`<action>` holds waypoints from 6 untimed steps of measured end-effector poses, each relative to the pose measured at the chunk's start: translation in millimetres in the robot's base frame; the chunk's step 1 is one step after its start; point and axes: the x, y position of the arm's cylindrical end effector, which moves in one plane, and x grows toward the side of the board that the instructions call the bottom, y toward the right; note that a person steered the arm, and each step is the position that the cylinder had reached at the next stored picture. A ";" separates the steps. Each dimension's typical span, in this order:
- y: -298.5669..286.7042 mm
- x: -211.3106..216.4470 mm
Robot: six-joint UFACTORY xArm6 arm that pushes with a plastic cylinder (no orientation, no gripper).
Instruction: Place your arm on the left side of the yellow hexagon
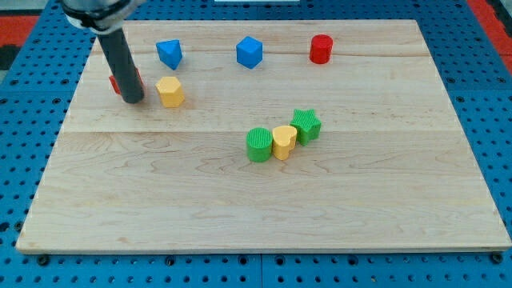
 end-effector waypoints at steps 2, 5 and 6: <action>-14.9 -52.8; 20.2 6.3; 16.7 6.3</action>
